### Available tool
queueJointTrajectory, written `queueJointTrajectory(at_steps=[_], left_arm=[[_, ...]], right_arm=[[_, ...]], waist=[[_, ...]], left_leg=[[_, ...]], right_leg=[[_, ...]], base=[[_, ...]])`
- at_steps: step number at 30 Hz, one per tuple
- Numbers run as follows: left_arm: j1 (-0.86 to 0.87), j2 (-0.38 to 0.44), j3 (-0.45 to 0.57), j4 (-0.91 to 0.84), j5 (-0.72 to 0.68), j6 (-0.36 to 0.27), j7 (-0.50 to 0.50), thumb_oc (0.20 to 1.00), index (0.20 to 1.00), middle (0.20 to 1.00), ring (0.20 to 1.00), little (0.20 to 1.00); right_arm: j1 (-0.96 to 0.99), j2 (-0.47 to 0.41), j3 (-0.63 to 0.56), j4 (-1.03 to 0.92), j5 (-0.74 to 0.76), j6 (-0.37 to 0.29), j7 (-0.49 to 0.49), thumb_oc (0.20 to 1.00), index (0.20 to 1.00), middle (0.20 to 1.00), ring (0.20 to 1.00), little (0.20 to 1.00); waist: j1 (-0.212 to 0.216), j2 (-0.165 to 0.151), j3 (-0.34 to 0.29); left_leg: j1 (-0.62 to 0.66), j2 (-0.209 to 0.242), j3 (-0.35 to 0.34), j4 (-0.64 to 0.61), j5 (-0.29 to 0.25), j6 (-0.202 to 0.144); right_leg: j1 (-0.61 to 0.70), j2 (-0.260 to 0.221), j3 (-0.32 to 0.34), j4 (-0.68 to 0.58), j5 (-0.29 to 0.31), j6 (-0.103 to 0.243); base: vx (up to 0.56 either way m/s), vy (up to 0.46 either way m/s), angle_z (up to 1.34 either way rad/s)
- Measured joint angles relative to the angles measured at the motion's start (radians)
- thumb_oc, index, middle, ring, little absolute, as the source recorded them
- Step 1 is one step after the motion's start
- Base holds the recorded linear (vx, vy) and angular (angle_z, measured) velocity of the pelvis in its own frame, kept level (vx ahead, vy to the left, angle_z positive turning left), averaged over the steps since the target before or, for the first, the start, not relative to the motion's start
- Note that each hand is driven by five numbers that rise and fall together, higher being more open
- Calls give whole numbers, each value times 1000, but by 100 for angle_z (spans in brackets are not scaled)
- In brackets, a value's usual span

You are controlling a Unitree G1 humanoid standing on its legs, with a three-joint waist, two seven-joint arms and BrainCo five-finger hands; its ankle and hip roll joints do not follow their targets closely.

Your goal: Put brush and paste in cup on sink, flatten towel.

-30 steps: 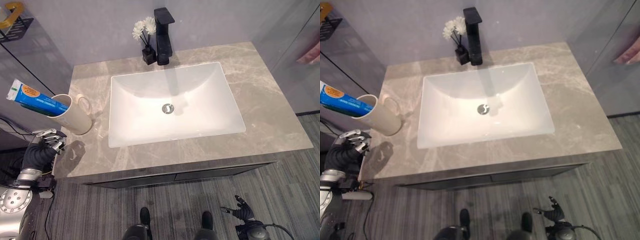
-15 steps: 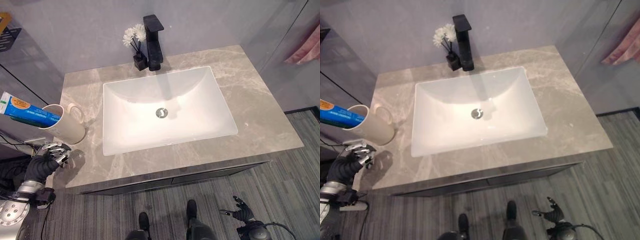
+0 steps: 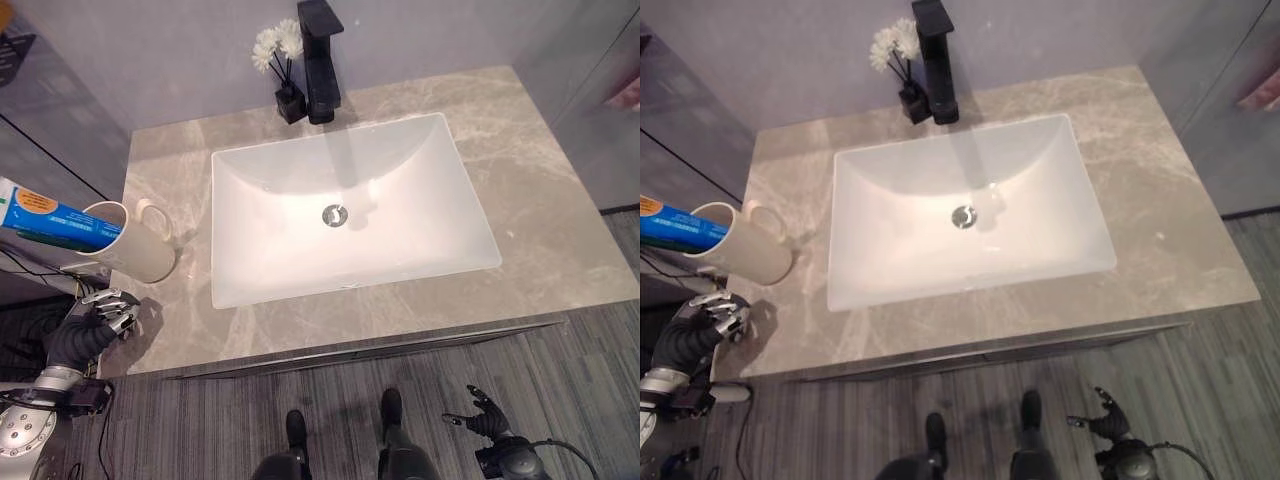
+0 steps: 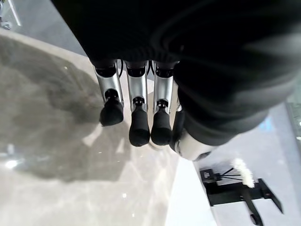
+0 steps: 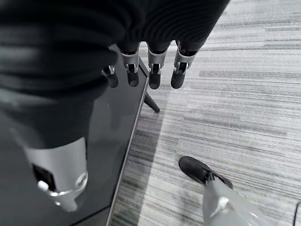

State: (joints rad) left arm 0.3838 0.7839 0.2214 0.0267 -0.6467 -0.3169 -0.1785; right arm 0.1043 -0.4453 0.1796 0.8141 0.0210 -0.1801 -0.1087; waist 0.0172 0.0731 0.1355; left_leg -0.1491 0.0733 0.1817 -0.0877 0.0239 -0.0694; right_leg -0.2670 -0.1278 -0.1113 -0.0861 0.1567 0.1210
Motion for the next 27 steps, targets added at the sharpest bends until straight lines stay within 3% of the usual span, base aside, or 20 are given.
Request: queueJointTrajectory(at_steps=[12,27], left_arm=[[-61,44,11,-6,-12,-30,29,200,200,200,200,200],[-158,47,39,3,-12,-71,74,200,200,200,200,200]], right_arm=[[-17,-2,4,-38,-3,-3,-3,1000,1000,1000,1000,1000],[-43,-11,27,-71,-5,-7,-21,1000,1000,1000,1000,1000]], waist=[[6,-8,63],[-6,-33,86]], left_leg=[[-41,-6,25,0,-1,0],[-83,-8,48,0,-2,2]], right_leg=[[-53,-4,24,0,8,4],[-107,-2,48,0,16,6]], base=[[-2,7,-4],[6,-6,-4]])
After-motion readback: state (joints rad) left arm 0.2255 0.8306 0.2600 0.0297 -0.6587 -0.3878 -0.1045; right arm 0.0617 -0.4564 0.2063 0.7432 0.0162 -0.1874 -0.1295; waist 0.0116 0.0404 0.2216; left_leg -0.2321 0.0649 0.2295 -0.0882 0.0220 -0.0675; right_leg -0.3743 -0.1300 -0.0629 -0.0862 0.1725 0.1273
